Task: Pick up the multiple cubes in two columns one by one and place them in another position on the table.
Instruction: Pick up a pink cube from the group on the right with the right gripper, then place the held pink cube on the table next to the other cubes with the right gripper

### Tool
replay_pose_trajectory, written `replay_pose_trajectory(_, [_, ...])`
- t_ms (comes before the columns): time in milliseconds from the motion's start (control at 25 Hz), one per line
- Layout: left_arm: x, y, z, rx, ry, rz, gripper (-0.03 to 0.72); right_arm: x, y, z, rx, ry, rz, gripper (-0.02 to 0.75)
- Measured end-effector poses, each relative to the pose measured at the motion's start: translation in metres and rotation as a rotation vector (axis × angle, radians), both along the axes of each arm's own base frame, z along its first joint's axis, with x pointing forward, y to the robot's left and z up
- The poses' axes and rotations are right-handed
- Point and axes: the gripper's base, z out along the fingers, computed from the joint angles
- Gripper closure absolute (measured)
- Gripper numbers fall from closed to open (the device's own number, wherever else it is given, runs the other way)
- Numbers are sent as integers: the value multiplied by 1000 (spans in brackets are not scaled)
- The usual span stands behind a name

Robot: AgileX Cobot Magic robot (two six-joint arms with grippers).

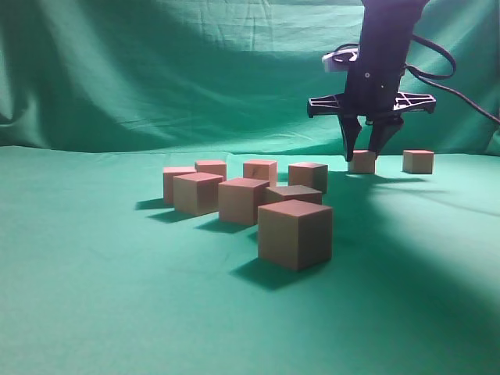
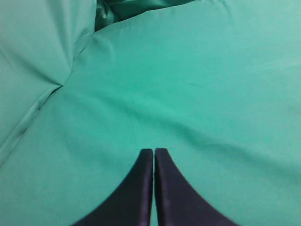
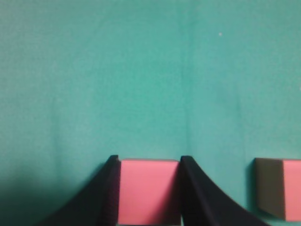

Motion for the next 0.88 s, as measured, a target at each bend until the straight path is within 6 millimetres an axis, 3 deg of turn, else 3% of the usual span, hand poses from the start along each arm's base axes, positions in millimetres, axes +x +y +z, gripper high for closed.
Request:
replay_pose_trajectory(200, [0,0,0,0,0,0,688,1,0,21,-8,36,-22,472])
replay_pose_trajectory(400, [0,0,0,0,0,0,688,-7,1,81,5,47,8,472])
replay_pose_trajectory(720, [0,0,0,0,0,0,688,-77,19,211,42,-106,158,472])
replay_pose_trajectory(880, [0,0,0,0,0,0,688,-126,32,258,76,-185,238,472])
